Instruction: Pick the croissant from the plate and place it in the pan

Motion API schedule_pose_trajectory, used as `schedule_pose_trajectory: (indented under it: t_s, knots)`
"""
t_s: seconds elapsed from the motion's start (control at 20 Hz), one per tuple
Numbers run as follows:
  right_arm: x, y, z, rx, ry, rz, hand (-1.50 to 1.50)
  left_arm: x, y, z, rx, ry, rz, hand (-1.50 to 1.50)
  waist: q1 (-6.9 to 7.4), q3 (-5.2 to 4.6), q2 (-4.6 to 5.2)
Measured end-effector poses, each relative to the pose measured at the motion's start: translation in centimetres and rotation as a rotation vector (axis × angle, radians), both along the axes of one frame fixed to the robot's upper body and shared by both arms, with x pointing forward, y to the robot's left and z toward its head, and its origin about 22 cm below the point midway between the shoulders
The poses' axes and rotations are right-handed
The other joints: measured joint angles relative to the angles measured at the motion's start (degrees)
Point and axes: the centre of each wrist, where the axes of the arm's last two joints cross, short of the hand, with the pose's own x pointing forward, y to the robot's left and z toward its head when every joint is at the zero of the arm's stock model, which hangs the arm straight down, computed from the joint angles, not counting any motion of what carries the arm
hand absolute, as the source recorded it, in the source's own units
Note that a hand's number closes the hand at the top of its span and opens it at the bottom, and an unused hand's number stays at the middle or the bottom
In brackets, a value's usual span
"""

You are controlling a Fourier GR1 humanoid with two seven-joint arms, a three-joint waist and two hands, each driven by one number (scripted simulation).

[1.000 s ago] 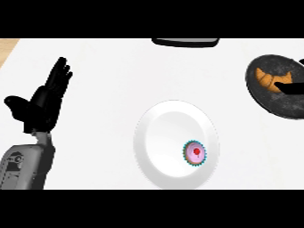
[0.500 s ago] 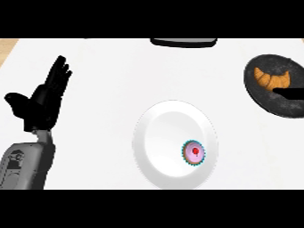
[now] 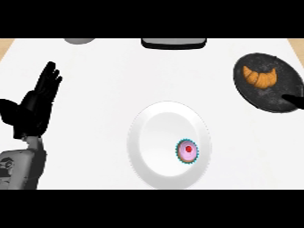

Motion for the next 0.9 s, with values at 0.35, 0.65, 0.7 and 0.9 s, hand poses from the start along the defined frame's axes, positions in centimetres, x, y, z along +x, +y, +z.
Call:
schedule_pose_trajectory:
  t_s: [0.35, 0.65, 0.7, 0.9]
  knots:
    - [-3.8, -2.3, -0.9, 0.061, -0.069, 0.122, -1.50, -0.6, 0.7, -0.5, -0.002, 0.012, 0.038, 0.00, -2.11, -0.26, -0.86]
    - [-8.4, -3.4, -1.2, 0.060, -0.073, 0.156, -1.50, -0.8, 1.5, -1.0, -0.004, 0.017, 0.052, 0.00, -3.21, -0.39, -1.12]
    - [-9.1, -3.3, -1.1, 0.063, -0.068, 0.165, -1.50, -0.9, 1.6, -1.1, -0.008, 0.017, 0.053, 0.00, -3.29, -0.40, -1.13]
    - [-12.2, -2.4, 0.1, 0.046, -0.050, 0.160, -1.50, -1.4, 1.8, -0.7, -0.001, 0.016, 0.047, 0.00, -2.63, -0.34, -0.92]
